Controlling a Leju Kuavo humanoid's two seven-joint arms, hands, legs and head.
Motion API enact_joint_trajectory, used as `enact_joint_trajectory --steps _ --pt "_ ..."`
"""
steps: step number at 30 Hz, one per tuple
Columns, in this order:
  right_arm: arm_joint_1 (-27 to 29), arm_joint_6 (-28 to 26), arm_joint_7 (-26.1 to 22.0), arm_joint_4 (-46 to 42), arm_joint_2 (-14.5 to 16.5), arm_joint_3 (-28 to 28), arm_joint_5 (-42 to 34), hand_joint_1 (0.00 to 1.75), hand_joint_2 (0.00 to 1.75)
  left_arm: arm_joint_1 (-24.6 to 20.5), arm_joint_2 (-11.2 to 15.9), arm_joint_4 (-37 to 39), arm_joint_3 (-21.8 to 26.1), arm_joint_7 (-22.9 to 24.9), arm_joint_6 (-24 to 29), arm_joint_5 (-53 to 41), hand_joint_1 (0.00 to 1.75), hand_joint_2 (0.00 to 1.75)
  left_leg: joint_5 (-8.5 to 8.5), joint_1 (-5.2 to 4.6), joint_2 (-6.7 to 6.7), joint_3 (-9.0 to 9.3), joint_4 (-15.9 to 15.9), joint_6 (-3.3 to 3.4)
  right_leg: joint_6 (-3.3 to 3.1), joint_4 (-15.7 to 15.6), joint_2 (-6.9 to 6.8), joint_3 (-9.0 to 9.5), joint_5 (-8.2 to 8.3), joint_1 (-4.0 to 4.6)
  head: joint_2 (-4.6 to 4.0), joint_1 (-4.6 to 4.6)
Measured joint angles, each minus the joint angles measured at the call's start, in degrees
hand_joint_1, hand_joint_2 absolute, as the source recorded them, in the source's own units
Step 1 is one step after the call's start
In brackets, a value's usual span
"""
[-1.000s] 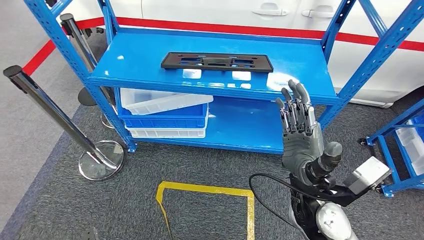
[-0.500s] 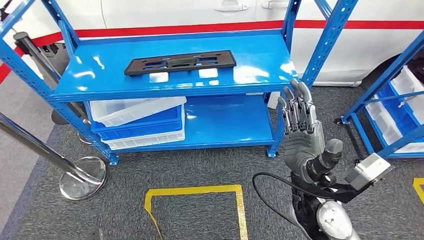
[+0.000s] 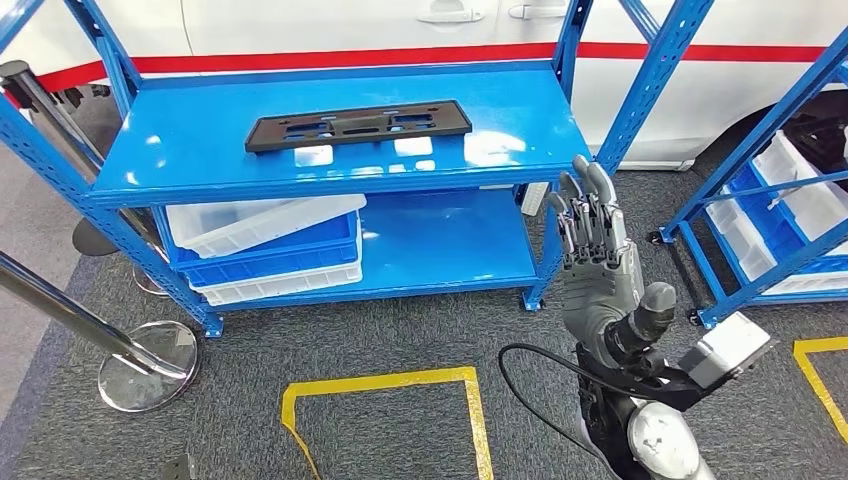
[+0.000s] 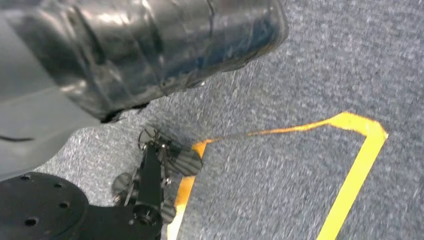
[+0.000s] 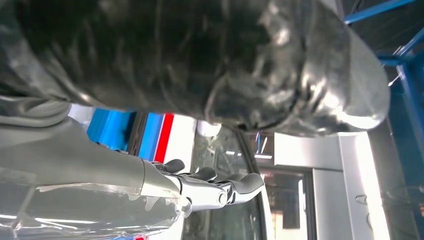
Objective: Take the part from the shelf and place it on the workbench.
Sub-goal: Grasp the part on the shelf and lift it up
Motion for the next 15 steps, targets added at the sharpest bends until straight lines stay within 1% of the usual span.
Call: enact_joint_trajectory --steps 1,2,3,4,5,6,7,9,10,11,12,13,14,15 --pt "0.01 0.01 0.12 0.08 0.00 0.05 0.13 0.00 0.00 0.01 0.02 0.01 -0.01 -0.07 0.02 0.04 0.00 0.00 -0.05 -0.05 0.12 0.04 0.03 0.00 -0.03 -0.07 -0.03 0.10 0.71 -0.01 0.00 0.00" --pt "-0.02 0.01 0.22 0.14 0.00 0.11 0.23 0.00 0.00 0.02 0.02 0.02 -0.01 -0.09 0.03 0.09 0.00 0.00 -0.12 -0.08 0.21 0.13 0.08 -0.04 -0.15 -2.33 -0.10 1.30 2.35 -0.01 0.00 0.01" --pt "-0.06 0.02 0.28 0.17 0.00 0.15 0.29 0.00 0.00 0.02 0.02 0.02 -0.02 -0.11 0.04 0.09 0.00 0.00 -0.23 -0.10 0.26 0.22 0.17 -0.14 -0.36 -6.12 -0.29 3.27 4.35 0.03 0.00 0.01" --pt "-0.12 0.02 0.31 0.19 0.01 0.19 0.33 0.00 0.00 0.03 -0.01 0.03 -0.03 -0.11 0.04 0.09 0.00 0.00 -0.38 -0.21 0.29 0.24 0.32 -0.32 -0.62 -9.92 -0.58 5.22 5.75 0.23 0.00 0.01" --pt "-0.20 0.02 0.34 0.20 0.01 0.25 0.34 0.00 0.00 0.03 -0.03 0.03 -0.05 -0.11 0.04 0.08 0.00 0.00 -0.51 -0.31 0.31 0.16 0.51 -0.54 -0.87 -12.91 -0.83 6.76 6.55 0.37 0.00 -0.01" --pt "-0.26 0.03 0.36 0.20 0.01 0.31 0.35 0.00 0.00 0.03 -0.04 0.04 -0.10 -0.11 0.04 0.07 0.00 0.00 -0.59 -0.39 0.34 0.02 0.70 -0.78 -1.07 -14.63 -0.99 7.56 6.72 0.52 0.00 -0.05" --pt "-0.28 0.03 0.38 0.21 0.01 0.37 0.35 0.00 0.00 0.04 -0.06 0.05 -0.14 -0.12 0.04 0.06 0.00 0.00 -0.58 -0.46 0.41 -0.13 0.76 -1.04 -1.20 -15.09 -1.00 7.72 6.45 0.67 0.00 -0.07" --pt "-0.29 0.04 0.41 0.21 0.00 0.48 0.35 0.00 0.00 0.03 -0.03 0.09 -0.20 -0.13 0.05 0.07 0.00 0.00 -0.74 -0.41 0.50 -0.24 0.88 -1.58 -1.61 -15.49 -0.74 7.76 6.63 0.47 0.00 -0.10" --pt "-0.31 0.04 0.41 0.21 -0.01 0.50 0.35 0.00 0.00 0.05 -0.03 0.10 -0.20 -0.13 0.06 0.07 0.00 0.00 -1.33 -0.37 0.44 -0.50 1.53 -1.91 -1.88 -15.68 -0.66 7.86 6.77 0.33 0.00 -0.13" --pt "-0.35 0.07 0.40 0.21 -0.01 0.52 0.35 0.00 0.00 0.06 -0.03 0.10 -0.21 -0.13 0.07 0.06 0.00 0.00 -2.51 -0.31 0.34 -1.27 3.31 -2.25 -2.18 -15.93 -0.62 7.98 6.90 0.16 0.00 -0.17" --pt "-0.37 0.11 0.40 0.21 -0.01 0.55 0.35 0.00 0.00 0.07 -0.03 0.11 -0.21 -0.13 0.08 0.06 0.00 0.00 -4.12 -0.19 0.22 -2.58 6.11 -2.57 -2.38 -16.03 -0.62 8.07 6.96 0.07 0.00 -0.21" --pt "-0.38 0.16 0.40 0.23 0.00 0.58 0.35 0.00 0.00 0.08 -0.04 0.12 -0.22 -0.13 0.08 0.06 0.00 0.00 -5.86 -0.12 0.17 -4.35 9.81 -2.85 -2.51 -16.03 -0.58 8.07 6.96 0.06 0.00 -0.25" --pt "-0.36 0.21 0.40 0.26 0.01 0.61 0.35 0.00 0.00 0.11 -0.04 0.13 -0.22 -0.13 0.09 0.07 0.00 0.00 -7.20 -0.03 0.17 -6.20 13.47 -3.05 -2.59 -15.99 -0.52 8.06 6.93 0.06 0.00 -0.25" --pt "-0.34 0.23 0.41 0.30 0.01 0.63 0.35 0.00 0.00 0.18 -0.03 0.14 -0.22 -0.13 0.09 0.07 0.00 0.00 -7.61 0.04 0.17 -7.51 15.87 -3.19 -2.61 -15.93 -0.41 8.07 6.89 0.04 0.00 -0.25"
